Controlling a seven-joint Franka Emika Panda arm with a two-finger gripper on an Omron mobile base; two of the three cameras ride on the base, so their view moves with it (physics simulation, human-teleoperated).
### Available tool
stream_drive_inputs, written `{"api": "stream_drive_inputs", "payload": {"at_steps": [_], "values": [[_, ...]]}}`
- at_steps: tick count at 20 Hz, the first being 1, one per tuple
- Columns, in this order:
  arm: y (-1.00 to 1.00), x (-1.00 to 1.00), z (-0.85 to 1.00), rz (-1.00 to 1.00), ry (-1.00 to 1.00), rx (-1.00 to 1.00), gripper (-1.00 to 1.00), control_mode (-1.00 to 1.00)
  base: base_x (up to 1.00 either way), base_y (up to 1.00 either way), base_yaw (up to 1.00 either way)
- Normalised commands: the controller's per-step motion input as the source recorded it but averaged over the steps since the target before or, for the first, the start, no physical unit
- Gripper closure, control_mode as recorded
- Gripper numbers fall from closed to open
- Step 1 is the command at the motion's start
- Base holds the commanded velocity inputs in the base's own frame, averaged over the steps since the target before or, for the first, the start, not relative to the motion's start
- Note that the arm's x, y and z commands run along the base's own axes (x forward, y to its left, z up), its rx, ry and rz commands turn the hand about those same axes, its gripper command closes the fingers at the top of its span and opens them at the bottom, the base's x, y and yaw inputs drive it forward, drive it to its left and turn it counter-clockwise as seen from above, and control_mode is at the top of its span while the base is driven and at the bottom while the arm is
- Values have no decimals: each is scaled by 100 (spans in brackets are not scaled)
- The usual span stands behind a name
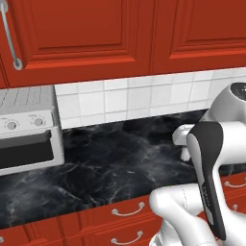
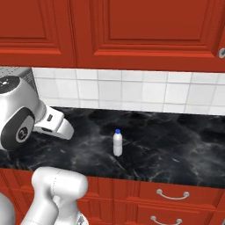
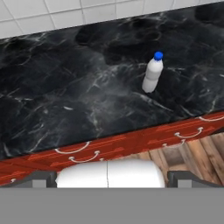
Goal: Take the bottled waters from the counter and place them in the freezer to freeze. Close the freezer door after placing the bottles.
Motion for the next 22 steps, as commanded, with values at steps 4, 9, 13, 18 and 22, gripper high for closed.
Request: {"api": "stream_drive_inputs", "payload": {"at_steps": [4,9,13,18,22], "values": [[0,0,0,0,0,0,-100,100,4,-29,0],[0,0,0,0,0,0,-100,100,0,-1,0],[0,0,0,0,0,0,-100,100,0,0,0],[-27,15,-4,13,1,3,-100,-100,0,0,0],[-62,13,-11,25,0,10,-100,-100,0,0,0]]}}
